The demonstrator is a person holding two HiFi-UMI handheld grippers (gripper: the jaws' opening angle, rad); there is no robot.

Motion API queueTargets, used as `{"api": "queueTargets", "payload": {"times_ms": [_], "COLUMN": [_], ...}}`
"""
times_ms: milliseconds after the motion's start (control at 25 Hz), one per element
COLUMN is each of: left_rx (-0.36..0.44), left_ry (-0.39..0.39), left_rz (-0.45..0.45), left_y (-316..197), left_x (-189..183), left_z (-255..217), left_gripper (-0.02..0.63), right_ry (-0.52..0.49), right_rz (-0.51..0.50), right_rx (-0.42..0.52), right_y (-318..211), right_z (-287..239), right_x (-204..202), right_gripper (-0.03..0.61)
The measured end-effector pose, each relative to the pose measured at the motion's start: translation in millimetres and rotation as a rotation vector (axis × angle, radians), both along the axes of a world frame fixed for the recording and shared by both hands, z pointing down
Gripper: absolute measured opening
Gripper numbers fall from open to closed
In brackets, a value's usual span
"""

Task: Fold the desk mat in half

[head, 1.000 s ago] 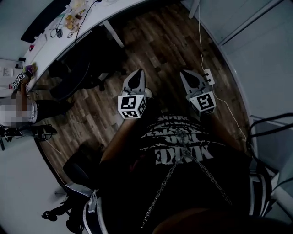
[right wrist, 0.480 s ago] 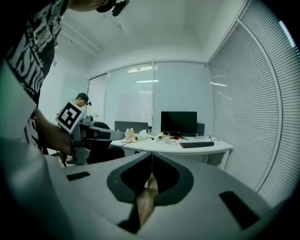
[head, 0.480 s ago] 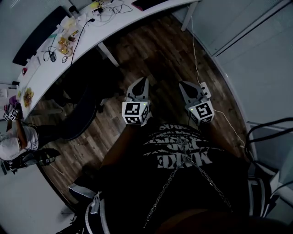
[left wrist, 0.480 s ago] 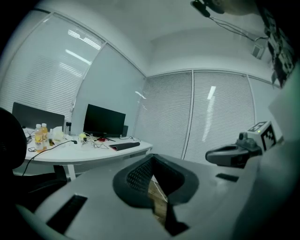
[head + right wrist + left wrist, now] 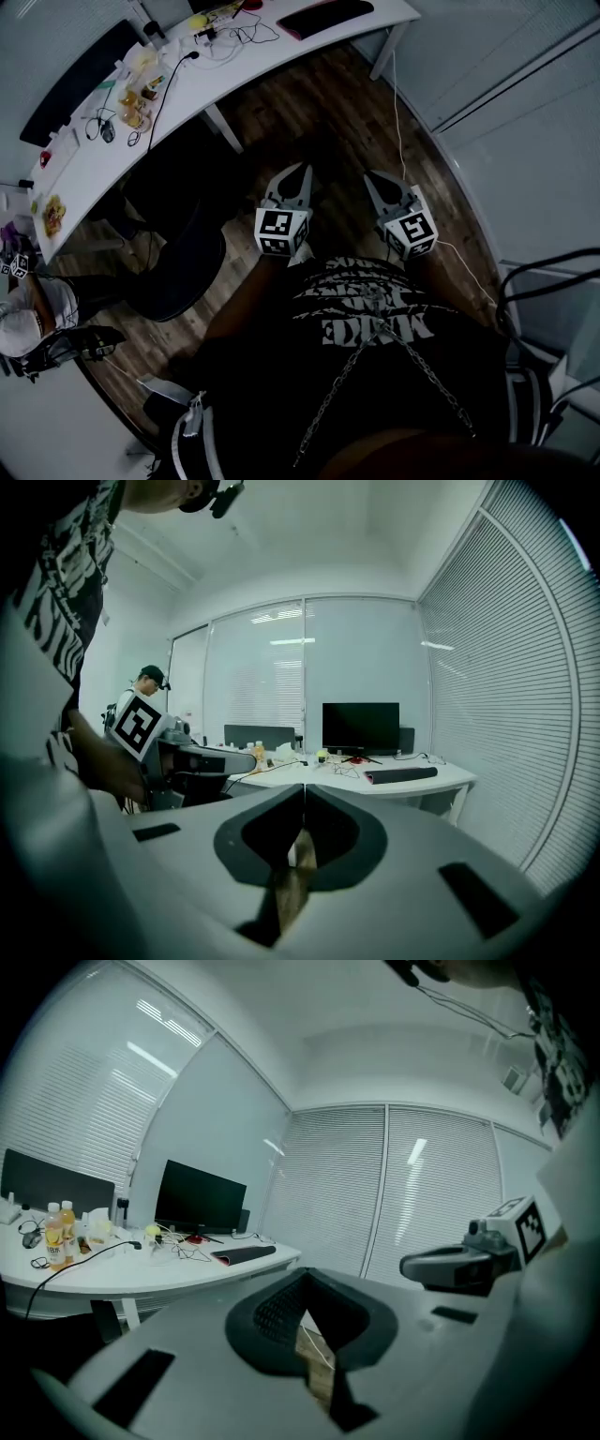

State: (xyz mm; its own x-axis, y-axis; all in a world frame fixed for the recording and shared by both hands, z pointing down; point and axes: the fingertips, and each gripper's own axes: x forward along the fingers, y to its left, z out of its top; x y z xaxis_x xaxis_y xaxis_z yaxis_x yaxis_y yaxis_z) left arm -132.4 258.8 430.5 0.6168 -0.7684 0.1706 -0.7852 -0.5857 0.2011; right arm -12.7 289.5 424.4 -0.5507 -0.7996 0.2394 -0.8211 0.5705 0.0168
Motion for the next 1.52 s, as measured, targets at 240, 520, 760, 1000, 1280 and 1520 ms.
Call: {"api": "queueTargets", "payload": {"times_ms": [240,520,760,1000,1280,1520], "left_rx": [0.004,-0.001,-0.007,-0.019,-0.079,-0.094], "left_ry": [0.046,0.057,0.043,0.052,0.031,0.0], "left_rz": [-0.028,0.019,-0.024,-0.094,-0.112,-0.109], "left_y": [-43,-64,-76,-100,-115,-155], "left_x": [-34,-38,-51,-63,-42,7], "left_z": [4,6,7,2,17,36], "left_gripper": [0.005,0.006,0.005,0.005,0.006,0.005], "right_ry": [0.039,0.036,0.033,0.013,0.015,-0.001], "right_rz": [-0.004,0.057,-0.007,-0.035,-0.073,-0.094], "right_rx": [0.037,0.028,0.033,0.008,-0.029,-0.072], "right_y": [-25,-52,-70,-96,-119,-168], "right_z": [-6,-14,-14,-6,8,29], "right_x": [-24,-31,-45,-43,-28,14], "right_gripper": [0.0,0.0,0.0,0.0,0.0,0.0]}}
